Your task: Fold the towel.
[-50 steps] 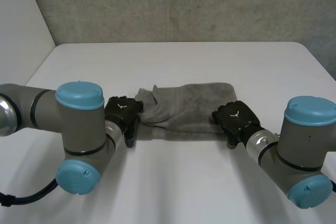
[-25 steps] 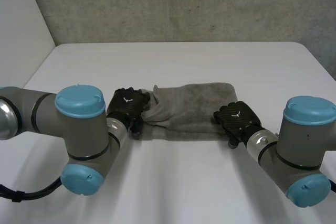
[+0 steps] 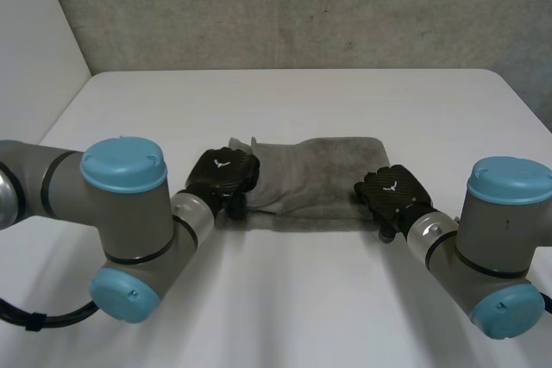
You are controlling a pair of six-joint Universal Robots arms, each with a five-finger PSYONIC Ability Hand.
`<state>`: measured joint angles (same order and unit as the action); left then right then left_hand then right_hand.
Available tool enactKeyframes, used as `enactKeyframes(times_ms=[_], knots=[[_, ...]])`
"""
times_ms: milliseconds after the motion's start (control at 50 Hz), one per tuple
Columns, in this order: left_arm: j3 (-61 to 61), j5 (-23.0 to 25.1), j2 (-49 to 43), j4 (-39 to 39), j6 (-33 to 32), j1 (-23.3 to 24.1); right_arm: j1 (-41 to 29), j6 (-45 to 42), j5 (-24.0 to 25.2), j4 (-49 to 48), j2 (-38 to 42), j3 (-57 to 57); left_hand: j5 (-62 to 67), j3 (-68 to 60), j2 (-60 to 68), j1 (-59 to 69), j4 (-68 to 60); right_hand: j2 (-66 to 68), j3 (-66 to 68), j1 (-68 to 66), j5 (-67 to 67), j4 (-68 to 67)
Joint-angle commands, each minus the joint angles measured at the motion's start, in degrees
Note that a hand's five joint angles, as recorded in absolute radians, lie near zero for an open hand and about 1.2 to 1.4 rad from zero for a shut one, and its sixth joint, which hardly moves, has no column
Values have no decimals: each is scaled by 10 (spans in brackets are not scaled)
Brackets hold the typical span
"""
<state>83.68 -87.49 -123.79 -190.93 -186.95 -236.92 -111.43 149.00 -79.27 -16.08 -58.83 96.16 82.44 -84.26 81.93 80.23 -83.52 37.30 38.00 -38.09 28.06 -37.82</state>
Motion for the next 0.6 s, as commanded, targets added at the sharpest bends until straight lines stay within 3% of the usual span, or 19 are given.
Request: enactKeyframes(times_ms=[20,320,420,500,560,600], knots=[[53,-29,18,-6,1,-24,2,1,-5,1,-1,1,-163,81,-58,-41,74,10,3,-3,3,-5],[106,-35,22,-11,7,-19,1,3,-2,1,-1,1,-222,140,-117,-100,133,96,89,-88,89,-91],[104,-35,22,-23,7,-21,1,1,-4,-1,0,-1,-247,165,-142,-125,158,195,189,-188,188,-190],[105,-36,26,-23,7,-24,10,0,-8,-1,-1,-3,-281,199,-176,-159,191,392,385,-384,384,-386],[109,-37,39,-22,8,-25,16,0,-12,2,-1,-5,-385,303,-280,-263,296,427,420,-419,419,-422],[111,-38,51,-15,9,-25,34,-9,-22,18,-9,-5,-519,437,-414,-397,430,427,420,-419,419,-422]])
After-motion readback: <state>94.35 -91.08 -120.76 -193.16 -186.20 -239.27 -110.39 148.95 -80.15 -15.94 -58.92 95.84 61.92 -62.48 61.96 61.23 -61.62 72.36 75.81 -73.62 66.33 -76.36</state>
